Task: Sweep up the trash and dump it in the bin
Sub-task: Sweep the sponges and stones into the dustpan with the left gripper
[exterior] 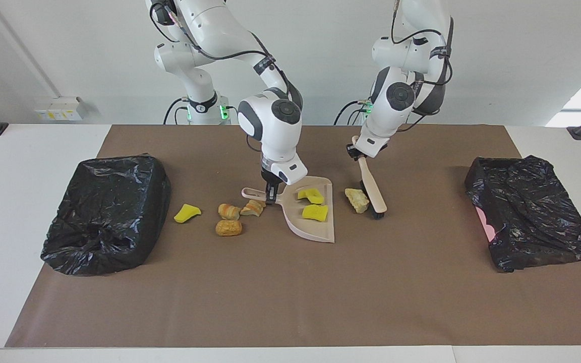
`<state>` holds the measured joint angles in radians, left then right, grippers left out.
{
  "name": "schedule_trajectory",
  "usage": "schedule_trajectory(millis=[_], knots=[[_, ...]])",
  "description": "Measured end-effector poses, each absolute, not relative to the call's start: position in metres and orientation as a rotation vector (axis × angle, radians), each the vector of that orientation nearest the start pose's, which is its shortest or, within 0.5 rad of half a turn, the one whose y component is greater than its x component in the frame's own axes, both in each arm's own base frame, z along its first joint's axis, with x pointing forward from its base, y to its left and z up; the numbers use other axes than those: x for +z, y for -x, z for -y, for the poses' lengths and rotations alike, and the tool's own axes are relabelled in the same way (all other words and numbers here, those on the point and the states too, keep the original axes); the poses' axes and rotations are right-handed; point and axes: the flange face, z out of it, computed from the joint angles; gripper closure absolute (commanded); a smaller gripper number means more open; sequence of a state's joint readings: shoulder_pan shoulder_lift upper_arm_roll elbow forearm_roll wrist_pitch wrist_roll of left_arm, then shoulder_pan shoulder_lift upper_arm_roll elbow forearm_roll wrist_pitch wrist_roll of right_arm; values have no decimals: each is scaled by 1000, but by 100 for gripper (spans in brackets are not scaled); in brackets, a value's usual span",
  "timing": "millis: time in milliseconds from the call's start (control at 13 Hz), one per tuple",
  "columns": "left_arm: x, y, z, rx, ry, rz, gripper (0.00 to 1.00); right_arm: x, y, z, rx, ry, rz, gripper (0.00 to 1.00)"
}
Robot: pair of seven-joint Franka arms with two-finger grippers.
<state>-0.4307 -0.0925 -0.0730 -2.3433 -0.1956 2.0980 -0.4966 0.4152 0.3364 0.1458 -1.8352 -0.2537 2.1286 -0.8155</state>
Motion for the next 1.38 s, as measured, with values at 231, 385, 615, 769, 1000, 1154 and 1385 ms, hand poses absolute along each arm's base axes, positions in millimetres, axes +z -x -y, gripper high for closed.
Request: schedule_trajectory(millis=[231,385,615,769,1000,1154,1385], knots=[[363,-398,269,321,3254,40,100,347,-542,-321,91,2404,2259,100],[366,-389,290,305,3298,-28,100,346,-542,-321,89,2404,2260,100],[372,-382,307,320,3372,-172,100,346,-542,-321,89,2404,2259,100],[375,-379,314,348,3413,-199,100,346,-542,-321,89,2405,2258,100],[393,-382,326,357,3456,-186,100,346,-542,-320,89,2406,2257,100],[419,-398,317,415,3463,-75,100,349,-547,-314,89,2425,2239,100],[444,-411,284,452,3331,74,100,369,-561,-280,112,2493,2174,100]])
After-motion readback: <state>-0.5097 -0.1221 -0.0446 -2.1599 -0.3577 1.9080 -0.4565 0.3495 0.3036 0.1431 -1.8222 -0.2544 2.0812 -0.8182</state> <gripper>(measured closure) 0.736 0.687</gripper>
